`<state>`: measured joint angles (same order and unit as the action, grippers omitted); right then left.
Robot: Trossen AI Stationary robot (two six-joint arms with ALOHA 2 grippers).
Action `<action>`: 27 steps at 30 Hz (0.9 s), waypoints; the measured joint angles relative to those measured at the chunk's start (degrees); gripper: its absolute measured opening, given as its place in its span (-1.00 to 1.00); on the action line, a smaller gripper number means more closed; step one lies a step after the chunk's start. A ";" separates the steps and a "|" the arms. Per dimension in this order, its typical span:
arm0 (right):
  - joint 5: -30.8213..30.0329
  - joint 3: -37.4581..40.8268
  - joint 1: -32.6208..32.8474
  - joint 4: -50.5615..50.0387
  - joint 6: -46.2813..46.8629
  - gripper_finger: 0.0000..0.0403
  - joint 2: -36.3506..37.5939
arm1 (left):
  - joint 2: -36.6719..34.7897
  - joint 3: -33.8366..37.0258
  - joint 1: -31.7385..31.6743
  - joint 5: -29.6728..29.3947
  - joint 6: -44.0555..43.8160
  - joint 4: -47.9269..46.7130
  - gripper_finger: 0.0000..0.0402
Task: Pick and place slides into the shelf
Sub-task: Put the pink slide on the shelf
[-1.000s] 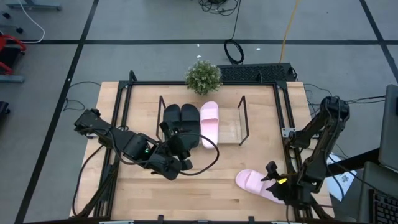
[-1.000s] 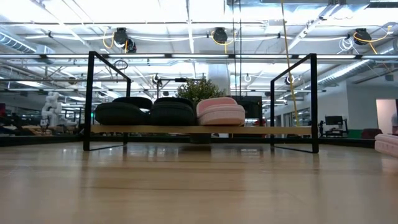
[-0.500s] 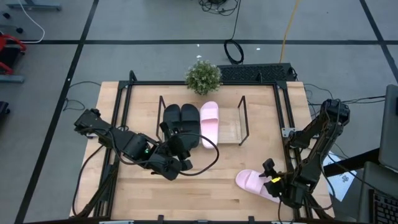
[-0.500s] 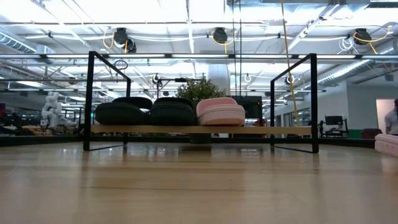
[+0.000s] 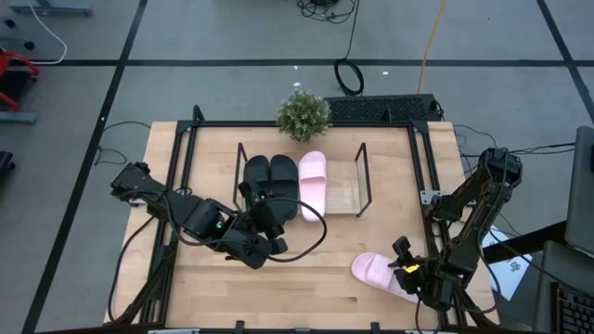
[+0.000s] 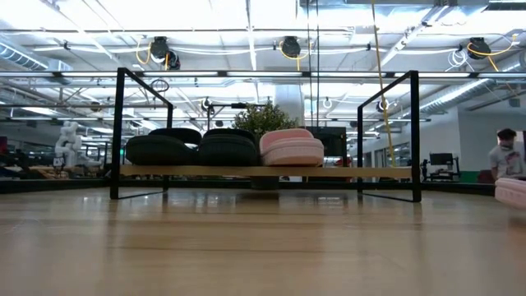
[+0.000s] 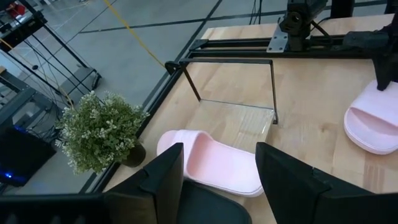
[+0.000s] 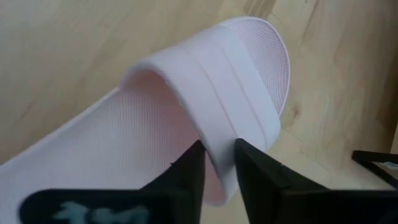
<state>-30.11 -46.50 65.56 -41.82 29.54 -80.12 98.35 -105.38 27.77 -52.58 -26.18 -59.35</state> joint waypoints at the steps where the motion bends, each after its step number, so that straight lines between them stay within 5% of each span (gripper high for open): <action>1: -0.04 0.00 0.02 0.00 0.12 -0.69 0.00 | 0.00 0.00 0.01 0.01 -0.06 0.00 0.01; 6: -0.52 0.00 0.02 0.12 0.18 -0.96 0.02 | 0.00 0.00 0.04 0.04 -0.06 0.00 0.01; 16: -12.26 -0.77 -1.44 5.45 -3.56 -0.99 0.00 | 0.00 0.00 0.17 0.07 0.55 -0.21 0.01; 27: -17.31 -14.54 -12.18 5.33 -11.79 -1.00 0.02 | 0.00 0.00 0.17 -0.25 3.53 -0.81 0.01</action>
<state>-47.43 -61.04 53.38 -36.49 17.75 -80.09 98.35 -105.38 27.94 -52.83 -22.65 -60.16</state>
